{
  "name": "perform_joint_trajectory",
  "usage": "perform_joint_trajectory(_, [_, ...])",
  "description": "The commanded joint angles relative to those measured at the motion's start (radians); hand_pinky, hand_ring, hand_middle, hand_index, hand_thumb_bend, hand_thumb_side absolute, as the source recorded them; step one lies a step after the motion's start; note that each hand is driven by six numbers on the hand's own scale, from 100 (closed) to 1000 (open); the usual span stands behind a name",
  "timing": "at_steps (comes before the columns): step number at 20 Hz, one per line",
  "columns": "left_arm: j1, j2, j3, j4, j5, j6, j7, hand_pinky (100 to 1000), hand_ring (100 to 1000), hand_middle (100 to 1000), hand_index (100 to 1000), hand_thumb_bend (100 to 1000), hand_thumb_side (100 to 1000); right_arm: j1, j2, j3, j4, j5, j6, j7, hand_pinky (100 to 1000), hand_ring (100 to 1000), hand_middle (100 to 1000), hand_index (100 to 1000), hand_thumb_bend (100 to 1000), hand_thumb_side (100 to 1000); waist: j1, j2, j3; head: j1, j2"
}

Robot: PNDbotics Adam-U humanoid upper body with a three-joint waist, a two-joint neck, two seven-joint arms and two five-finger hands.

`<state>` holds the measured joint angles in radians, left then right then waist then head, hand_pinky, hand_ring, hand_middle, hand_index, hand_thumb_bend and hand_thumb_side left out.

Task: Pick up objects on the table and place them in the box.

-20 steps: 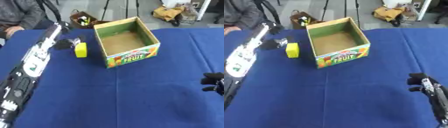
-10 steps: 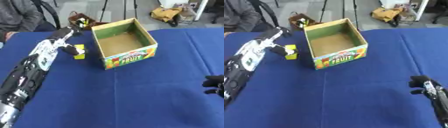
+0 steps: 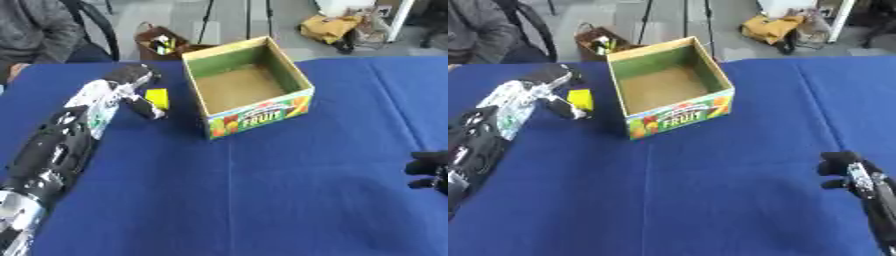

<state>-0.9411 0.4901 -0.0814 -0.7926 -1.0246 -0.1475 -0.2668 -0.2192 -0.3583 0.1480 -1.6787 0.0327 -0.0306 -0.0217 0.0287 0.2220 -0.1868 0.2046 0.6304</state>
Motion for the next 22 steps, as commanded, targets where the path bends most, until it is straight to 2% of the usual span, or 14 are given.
perform_joint_trajectory(1, [-0.019, 0.01, 0.027, -0.002, -0.048, -0.01, 0.005, 785, 715, 664, 801, 460, 266, -0.009, -0.023, -0.005, -0.016, -0.002, 0.0, 0.002, 604, 699, 619, 767, 100, 1000, -0.004, -0.015, 0.0, 0.002, -0.012])
perform_joint_trajectory(3, [-0.018, 0.004, 0.037, 0.002, -0.077, -0.016, 0.01, 785, 715, 664, 801, 460, 266, -0.009, -0.022, -0.006, -0.016, -0.002, 0.0, 0.001, 604, 699, 619, 767, 100, 1000, -0.004, -0.015, 0.001, 0.001, -0.012])
perform_joint_trajectory(4, [-0.016, 0.001, 0.041, 0.006, -0.092, -0.02, 0.01, 762, 680, 623, 780, 446, 254, -0.008, -0.022, -0.006, -0.016, -0.002, 0.0, 0.001, 604, 699, 619, 766, 100, 1000, -0.004, -0.015, 0.002, 0.001, -0.012])
perform_joint_trajectory(7, [-0.012, -0.009, 0.051, 0.016, -0.135, -0.029, 0.014, 713, 604, 573, 741, 450, 229, -0.008, -0.021, -0.007, -0.015, -0.001, 0.0, -0.001, 603, 698, 618, 765, 100, 1000, -0.004, -0.014, 0.005, 0.0, -0.012])
perform_joint_trajectory(11, [-0.009, -0.017, 0.065, 0.02, -0.187, -0.03, 0.047, 550, 460, 420, 587, 396, 176, -0.007, -0.02, -0.008, -0.012, 0.0, 0.001, -0.003, 603, 698, 617, 765, 100, 1000, -0.004, -0.015, 0.005, -0.001, -0.011])
perform_joint_trajectory(14, [-0.008, -0.02, 0.073, 0.016, -0.203, -0.018, 0.088, 390, 327, 259, 428, 300, 143, -0.006, -0.019, -0.008, -0.012, 0.0, 0.001, -0.004, 602, 698, 617, 765, 100, 1000, -0.004, -0.016, 0.005, -0.002, -0.01])
perform_joint_trajectory(16, [-0.007, -0.022, 0.079, 0.003, -0.195, -0.009, 0.117, 335, 283, 208, 376, 267, 137, -0.006, -0.019, -0.009, -0.011, 0.0, 0.001, -0.005, 602, 697, 617, 764, 100, 1000, -0.005, -0.017, 0.006, -0.002, -0.01])
perform_joint_trajectory(22, [-0.013, -0.023, 0.078, -0.091, -0.118, -0.025, 0.169, 310, 267, 185, 342, 225, 141, -0.004, -0.019, -0.01, -0.01, -0.001, 0.002, -0.007, 601, 697, 616, 764, 100, 1000, -0.006, -0.021, 0.01, -0.003, -0.007])
